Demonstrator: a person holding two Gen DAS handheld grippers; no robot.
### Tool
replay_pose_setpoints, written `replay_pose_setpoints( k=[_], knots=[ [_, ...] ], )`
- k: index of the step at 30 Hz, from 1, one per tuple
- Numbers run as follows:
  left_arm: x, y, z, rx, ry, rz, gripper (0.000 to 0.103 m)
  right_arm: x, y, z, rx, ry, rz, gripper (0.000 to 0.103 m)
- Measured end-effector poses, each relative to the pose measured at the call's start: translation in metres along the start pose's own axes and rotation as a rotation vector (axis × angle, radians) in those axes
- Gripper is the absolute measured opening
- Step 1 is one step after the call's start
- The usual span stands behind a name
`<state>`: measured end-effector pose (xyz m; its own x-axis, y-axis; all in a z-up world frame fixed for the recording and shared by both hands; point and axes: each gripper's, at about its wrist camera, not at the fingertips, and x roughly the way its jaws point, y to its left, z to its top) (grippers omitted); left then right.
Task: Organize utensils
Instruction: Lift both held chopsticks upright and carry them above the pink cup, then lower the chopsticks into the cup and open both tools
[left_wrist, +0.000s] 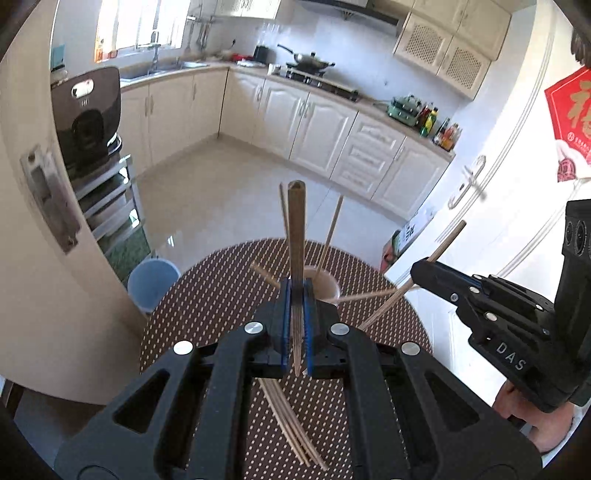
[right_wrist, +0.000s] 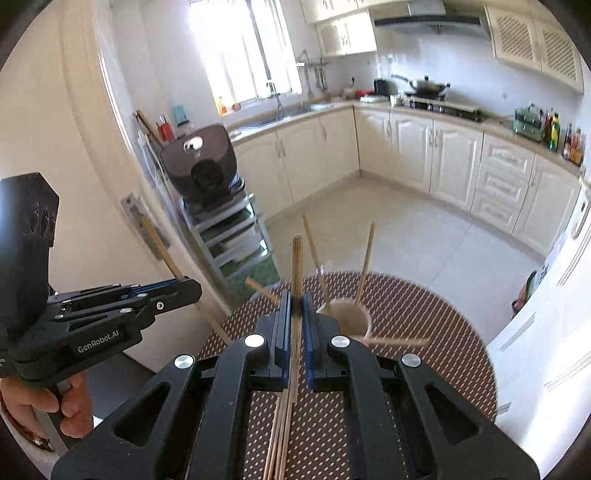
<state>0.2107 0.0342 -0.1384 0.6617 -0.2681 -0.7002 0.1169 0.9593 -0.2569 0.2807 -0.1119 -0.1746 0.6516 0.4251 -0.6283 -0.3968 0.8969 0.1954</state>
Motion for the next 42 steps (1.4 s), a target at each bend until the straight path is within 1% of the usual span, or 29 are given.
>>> replay_pose_setpoints(
  k=[10, 13, 18, 22, 27, 33, 42],
  knots=[
    [0.005, -0.011, 0.034, -0.037, -0.096, -0.009, 0.006, -0.017, -0.028, 0.038, -0.007, -0.107, -0.023, 0.005],
    [0.015, -0.014, 0.042, -0.043, -0.108, -0.006, 0.006, -0.015, -0.036, 0.045, -0.012, -0.125, -0.038, 0.005],
    [0.037, -0.019, 0.049, -0.039, -0.104, 0.014, 0.006, -0.004, -0.051, 0.048, -0.010, -0.119, -0.052, 0.005],
    [0.062, -0.020, 0.044, -0.021, -0.070, 0.032, 0.006, 0.009, -0.060, 0.043, -0.014, -0.100, -0.070, 0.005],
    [0.081, -0.017, 0.033, -0.013, -0.024, 0.043, 0.006, 0.025, -0.068, 0.036, -0.005, -0.056, -0.076, 0.005],
    [0.091, -0.013, 0.021, -0.004, 0.013, 0.036, 0.006, 0.041, -0.070, 0.027, 0.015, 0.001, -0.064, 0.005],
    [0.103, -0.012, 0.008, 0.009, 0.102, 0.029, 0.006, 0.060, -0.064, 0.012, 0.027, 0.085, -0.050, 0.005]
  ],
)
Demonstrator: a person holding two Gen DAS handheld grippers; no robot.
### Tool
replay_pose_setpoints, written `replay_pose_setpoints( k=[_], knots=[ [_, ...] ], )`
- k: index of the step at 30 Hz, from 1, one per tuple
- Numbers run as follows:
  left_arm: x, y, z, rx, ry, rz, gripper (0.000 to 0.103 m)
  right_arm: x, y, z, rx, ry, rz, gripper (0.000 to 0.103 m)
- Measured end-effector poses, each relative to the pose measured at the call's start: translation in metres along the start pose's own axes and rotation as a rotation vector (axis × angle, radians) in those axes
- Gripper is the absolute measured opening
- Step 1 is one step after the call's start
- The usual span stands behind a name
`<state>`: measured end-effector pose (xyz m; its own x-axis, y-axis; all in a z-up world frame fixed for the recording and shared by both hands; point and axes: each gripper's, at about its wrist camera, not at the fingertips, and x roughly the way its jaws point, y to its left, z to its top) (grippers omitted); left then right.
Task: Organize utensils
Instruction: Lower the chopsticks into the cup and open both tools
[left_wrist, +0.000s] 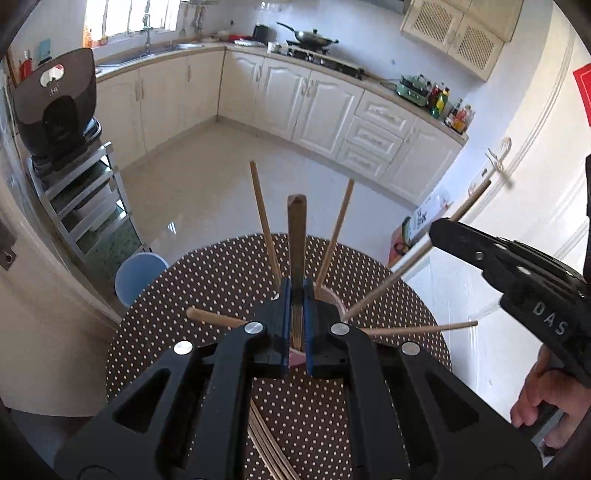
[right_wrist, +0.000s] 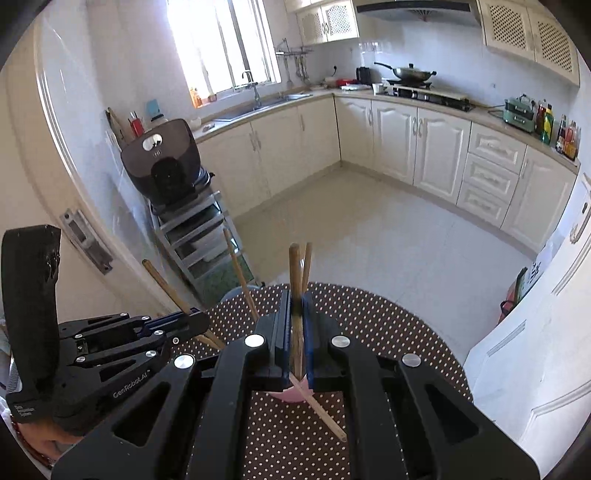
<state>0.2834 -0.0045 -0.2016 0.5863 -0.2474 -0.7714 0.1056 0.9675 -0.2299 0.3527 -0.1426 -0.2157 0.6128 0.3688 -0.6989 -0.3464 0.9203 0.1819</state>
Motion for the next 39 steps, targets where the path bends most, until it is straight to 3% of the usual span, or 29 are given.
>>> replay_pose_setpoints(
  k=[16, 24, 27, 32, 39],
  knots=[
    [-0.012, -0.007, -0.013, 0.022, 0.066, 0.005, 0.008, -0.009, 0.005, -0.012, 0.064, 0.026, 0.003, 0.008],
    [-0.036, -0.004, -0.022, 0.031, 0.024, 0.039, 0.045, -0.026, 0.019, -0.017, 0.067, -0.005, 0.003, 0.009],
    [-0.048, -0.002, -0.026, 0.034, -0.001, 0.045, 0.045, -0.035, 0.025, -0.021, 0.064, -0.021, -0.001, 0.010],
    [-0.064, -0.001, -0.032, 0.044, -0.035, 0.057, 0.053, -0.049, 0.034, -0.029, 0.066, -0.049, -0.011, 0.022],
    [-0.091, 0.002, -0.043, 0.044, -0.105, 0.062, 0.060, -0.067, 0.049, -0.039, 0.059, -0.076, -0.020, 0.024]
  ],
)
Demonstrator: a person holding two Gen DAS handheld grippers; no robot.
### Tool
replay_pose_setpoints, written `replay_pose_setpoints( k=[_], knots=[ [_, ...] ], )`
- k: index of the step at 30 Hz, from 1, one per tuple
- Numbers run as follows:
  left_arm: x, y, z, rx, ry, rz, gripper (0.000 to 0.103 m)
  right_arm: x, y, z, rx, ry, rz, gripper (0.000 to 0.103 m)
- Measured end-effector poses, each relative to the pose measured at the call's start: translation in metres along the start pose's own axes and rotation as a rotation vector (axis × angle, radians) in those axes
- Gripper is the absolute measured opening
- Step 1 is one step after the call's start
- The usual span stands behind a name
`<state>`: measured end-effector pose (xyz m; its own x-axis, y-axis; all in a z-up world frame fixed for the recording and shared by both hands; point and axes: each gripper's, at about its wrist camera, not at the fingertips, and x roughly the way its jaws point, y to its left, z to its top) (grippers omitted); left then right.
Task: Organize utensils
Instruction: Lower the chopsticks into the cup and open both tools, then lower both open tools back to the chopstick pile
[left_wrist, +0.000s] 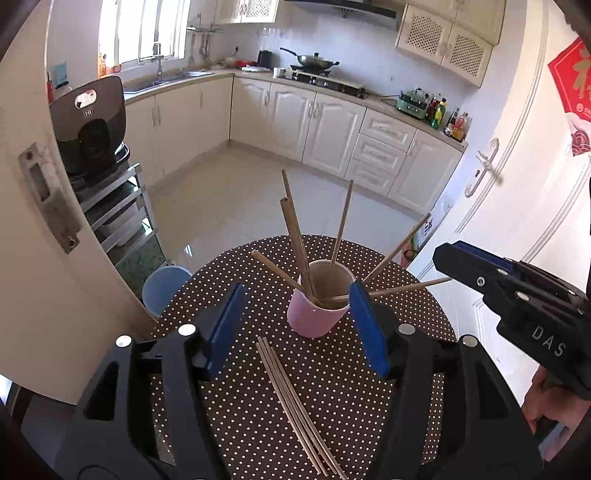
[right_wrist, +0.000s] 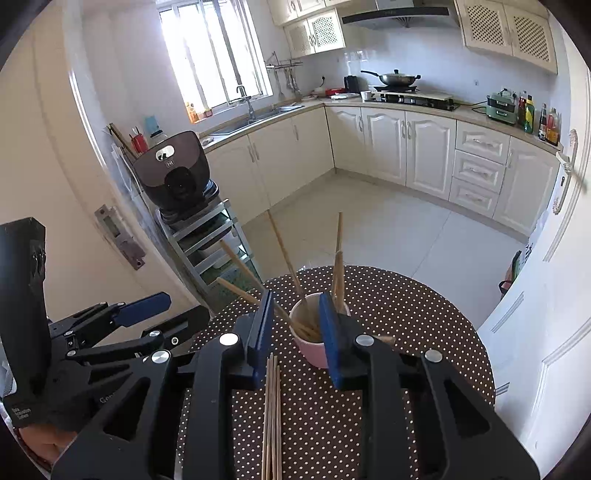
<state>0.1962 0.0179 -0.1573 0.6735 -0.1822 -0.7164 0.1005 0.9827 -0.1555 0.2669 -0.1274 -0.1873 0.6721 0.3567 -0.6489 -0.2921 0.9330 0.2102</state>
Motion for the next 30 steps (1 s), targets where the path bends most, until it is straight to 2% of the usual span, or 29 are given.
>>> replay_pose_setpoints(
  k=[7, 16, 21, 26, 30],
  knots=[
    [-0.014, 0.001, -0.015, 0.016, -0.005, 0.002, 0.062, -0.006, 0.012, -0.017, 0.002, 0.012, 0.001, 0.025],
    [-0.012, 0.022, -0.041, -0.006, 0.057, 0.022, 0.063, 0.010, 0.029, -0.044, -0.003, 0.085, 0.021, 0.025],
    [0.006, 0.042, -0.059, -0.061, 0.140, 0.032, 0.064, 0.032, 0.035, -0.062, -0.007, 0.155, 0.032, 0.025],
    [0.041, 0.062, -0.082, -0.154, 0.269, 0.022, 0.064, 0.057, 0.033, -0.082, -0.009, 0.234, 0.033, 0.025],
    [0.071, 0.062, -0.098, -0.167, 0.362, 0.021, 0.064, 0.075, 0.027, -0.095, 0.001, 0.296, 0.035, 0.025]
  ],
)
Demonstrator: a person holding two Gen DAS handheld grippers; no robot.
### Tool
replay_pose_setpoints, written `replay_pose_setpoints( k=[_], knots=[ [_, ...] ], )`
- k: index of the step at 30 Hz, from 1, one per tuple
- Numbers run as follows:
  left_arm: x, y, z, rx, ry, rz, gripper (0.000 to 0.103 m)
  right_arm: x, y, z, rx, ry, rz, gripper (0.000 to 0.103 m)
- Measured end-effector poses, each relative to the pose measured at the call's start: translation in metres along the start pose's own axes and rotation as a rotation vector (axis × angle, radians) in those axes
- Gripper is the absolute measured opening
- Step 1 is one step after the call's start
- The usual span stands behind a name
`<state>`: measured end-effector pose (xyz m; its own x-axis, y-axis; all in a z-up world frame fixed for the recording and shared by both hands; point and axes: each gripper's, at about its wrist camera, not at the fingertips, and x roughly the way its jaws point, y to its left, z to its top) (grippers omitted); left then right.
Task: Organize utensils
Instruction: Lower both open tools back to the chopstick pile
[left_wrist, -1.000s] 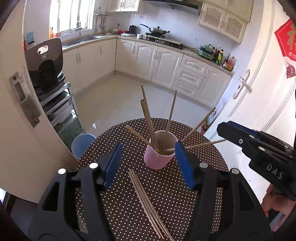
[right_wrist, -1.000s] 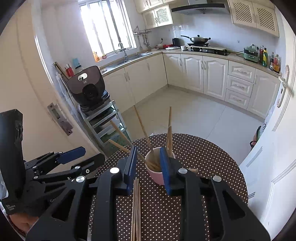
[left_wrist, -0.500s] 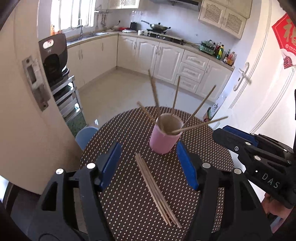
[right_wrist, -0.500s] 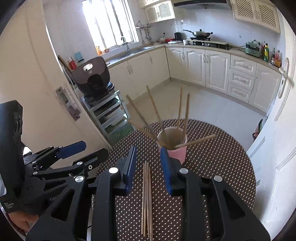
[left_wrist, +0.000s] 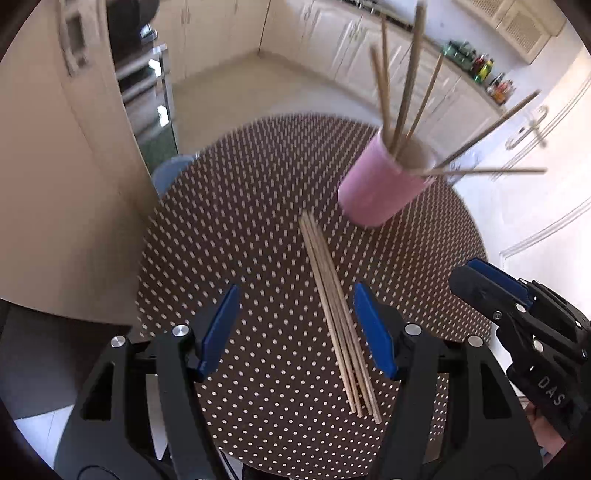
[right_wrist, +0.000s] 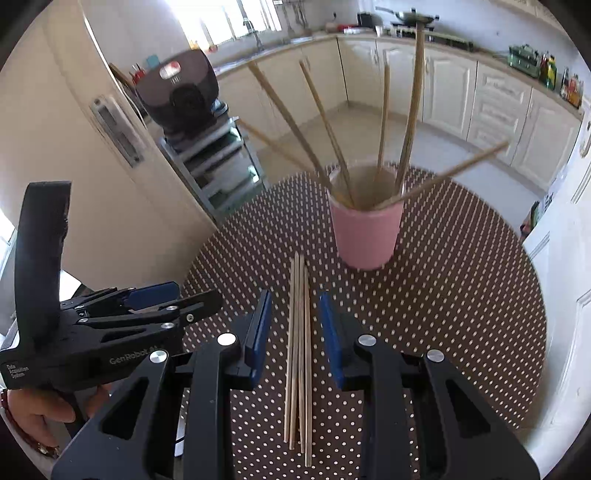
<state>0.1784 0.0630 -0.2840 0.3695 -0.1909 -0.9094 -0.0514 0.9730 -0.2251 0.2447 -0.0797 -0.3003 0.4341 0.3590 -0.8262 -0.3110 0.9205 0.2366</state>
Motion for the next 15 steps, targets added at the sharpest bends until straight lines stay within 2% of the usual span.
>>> replay_pose_setpoints(
  k=[3, 9, 15],
  knots=[
    [0.024, -0.003, 0.000, 0.005, 0.074, -0.012, 0.064, 0.016, -0.006, -0.006, 0.004, 0.045, 0.000, 0.025],
    [0.070, -0.005, 0.000, 0.014, 0.173, 0.014, 0.064, 0.037, -0.024, -0.011, 0.033, 0.110, 0.000, 0.025],
    [0.104, -0.010, 0.004, 0.030, 0.230, 0.084, 0.064, 0.050, -0.041, -0.013, 0.073, 0.145, 0.011, 0.026]
  ],
)
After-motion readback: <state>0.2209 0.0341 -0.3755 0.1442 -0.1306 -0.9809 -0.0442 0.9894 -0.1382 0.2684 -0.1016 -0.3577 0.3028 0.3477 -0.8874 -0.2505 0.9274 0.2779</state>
